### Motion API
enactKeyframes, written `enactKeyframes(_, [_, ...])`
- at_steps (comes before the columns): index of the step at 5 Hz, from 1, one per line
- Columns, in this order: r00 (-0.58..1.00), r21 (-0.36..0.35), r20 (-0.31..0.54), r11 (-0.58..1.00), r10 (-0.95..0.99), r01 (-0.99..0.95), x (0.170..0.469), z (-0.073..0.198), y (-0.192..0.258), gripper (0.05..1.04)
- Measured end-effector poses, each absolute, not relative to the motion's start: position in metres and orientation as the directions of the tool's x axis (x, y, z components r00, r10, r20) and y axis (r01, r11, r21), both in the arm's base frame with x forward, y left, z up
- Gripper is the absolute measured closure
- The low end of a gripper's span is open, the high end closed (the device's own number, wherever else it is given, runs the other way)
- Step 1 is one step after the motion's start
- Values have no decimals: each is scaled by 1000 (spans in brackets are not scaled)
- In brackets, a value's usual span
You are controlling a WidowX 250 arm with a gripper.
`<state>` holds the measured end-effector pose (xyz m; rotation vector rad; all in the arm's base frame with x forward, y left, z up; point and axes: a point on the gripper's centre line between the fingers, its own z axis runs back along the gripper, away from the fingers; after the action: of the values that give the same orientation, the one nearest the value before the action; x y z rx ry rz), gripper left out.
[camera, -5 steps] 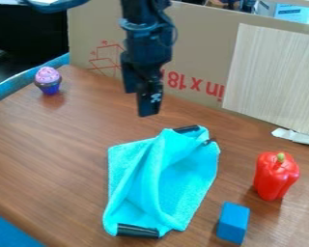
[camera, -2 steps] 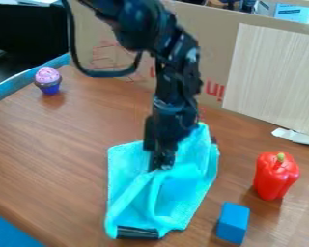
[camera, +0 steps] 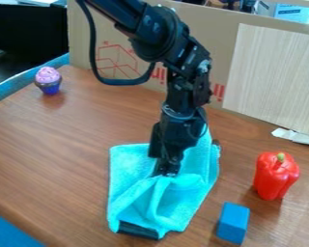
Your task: Move the cloth from bottom of table to top of table
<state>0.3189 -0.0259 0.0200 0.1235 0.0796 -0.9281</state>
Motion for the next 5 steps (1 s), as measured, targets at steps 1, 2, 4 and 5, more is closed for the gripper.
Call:
enactKeyframes(1, [597,91,-133,591,-791,802,321,20,-23,84])
enactKeyframes(2, [628,122,-147,616,-764,778,338,20,-15,84])
enactKeyframes(4, [759,85,-82,755,-645,651,376,25,7,84])
enactKeyframes(5, [804,82,-76,800,-590,595,393,26,24,84])
